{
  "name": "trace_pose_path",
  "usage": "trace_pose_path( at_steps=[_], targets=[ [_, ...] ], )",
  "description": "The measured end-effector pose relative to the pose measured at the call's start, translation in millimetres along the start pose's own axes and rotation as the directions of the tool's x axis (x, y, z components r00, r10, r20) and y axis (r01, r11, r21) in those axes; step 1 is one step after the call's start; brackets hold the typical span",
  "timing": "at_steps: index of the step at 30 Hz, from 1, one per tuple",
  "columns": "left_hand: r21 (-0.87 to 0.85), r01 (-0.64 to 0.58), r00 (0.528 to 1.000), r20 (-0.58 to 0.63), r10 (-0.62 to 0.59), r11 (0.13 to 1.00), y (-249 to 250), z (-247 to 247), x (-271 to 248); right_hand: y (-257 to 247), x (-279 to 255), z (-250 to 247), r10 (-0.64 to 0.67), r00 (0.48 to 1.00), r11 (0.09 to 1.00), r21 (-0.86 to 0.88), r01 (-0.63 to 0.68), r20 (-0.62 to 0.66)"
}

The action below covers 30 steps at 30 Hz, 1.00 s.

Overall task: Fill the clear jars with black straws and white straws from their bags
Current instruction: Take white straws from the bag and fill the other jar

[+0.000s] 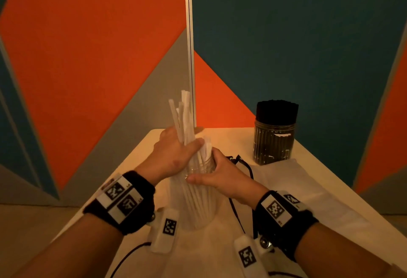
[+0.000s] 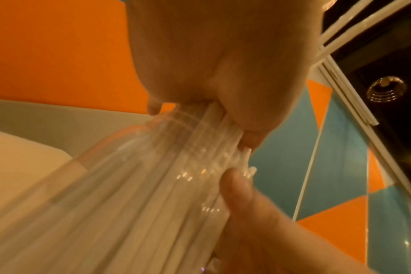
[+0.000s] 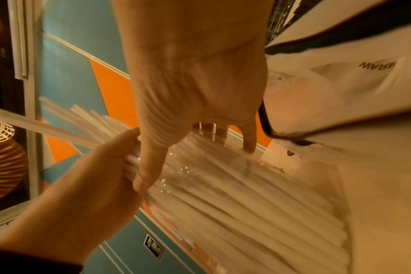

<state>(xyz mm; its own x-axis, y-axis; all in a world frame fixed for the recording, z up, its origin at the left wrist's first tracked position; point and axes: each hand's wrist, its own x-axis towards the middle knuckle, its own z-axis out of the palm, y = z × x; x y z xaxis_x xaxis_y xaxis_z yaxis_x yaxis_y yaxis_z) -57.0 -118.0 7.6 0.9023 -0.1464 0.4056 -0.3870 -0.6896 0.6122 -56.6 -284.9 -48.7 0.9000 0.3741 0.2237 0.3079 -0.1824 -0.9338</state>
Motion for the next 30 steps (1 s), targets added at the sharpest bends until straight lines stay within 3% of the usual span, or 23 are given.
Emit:
trace_pose_path(
  at_steps=[3,6,9,12,15,17,20,22,23,24,25,28,30],
  targets=[
    [-0.086,0.058,0.992,-0.109,-0.067,0.995,-10,1,1,-1,0,-1,0.010,1.000,1.000,-0.008,-0.010,0.002],
    [-0.255,0.061,0.998,-0.013,-0.066,0.965,-16,-5,4,-1,1,-2,0.028,1.000,0.999,-0.022,-0.028,0.003],
    [-0.321,0.005,1.000,-0.015,-0.010,0.947,-11,-14,5,1,2,-1,0.030,1.000,0.999,-0.035,-0.030,-0.008],
    [-0.366,0.004,0.996,-0.077,-0.035,0.931,-2,-21,12,2,3,-1,0.042,0.999,0.999,-0.033,-0.043,-0.024],
    [-0.457,-0.087,0.980,-0.200,-0.007,0.885,12,-22,14,4,4,-1,0.050,0.998,0.998,-0.032,-0.051,-0.024],
    [-0.427,-0.184,0.932,-0.363,0.019,0.885,18,-21,12,5,4,-1,0.053,0.998,0.998,-0.028,-0.054,-0.026],
    [-0.228,-0.364,0.781,-0.603,0.162,0.903,21,-29,11,5,4,-1,0.051,0.998,0.998,-0.030,-0.052,-0.021],
    [-0.019,-0.454,0.680,-0.653,0.333,0.891,21,-39,11,5,4,-2,0.057,0.998,0.998,-0.032,-0.057,-0.015],
    [0.101,-0.468,0.655,-0.628,0.421,0.878,20,-42,12,5,4,-2,0.058,0.998,0.998,-0.034,-0.058,-0.014],
    [0.219,-0.458,0.658,-0.567,0.495,0.861,19,-43,12,4,4,-2,0.057,0.998,0.998,-0.032,-0.057,-0.013],
    [0.306,-0.430,0.694,-0.489,0.528,0.849,17,-41,10,3,3,-2,0.055,0.998,0.998,-0.027,-0.055,-0.012],
    [0.369,-0.325,0.883,-0.210,0.419,0.871,4,-20,-2,1,1,-1,0.046,0.999,0.998,-0.033,-0.046,-0.013],
    [0.343,-0.364,0.913,-0.050,0.404,0.866,-6,-6,-12,0,0,-2,0.036,0.999,0.998,-0.056,-0.036,-0.011]
  ],
)
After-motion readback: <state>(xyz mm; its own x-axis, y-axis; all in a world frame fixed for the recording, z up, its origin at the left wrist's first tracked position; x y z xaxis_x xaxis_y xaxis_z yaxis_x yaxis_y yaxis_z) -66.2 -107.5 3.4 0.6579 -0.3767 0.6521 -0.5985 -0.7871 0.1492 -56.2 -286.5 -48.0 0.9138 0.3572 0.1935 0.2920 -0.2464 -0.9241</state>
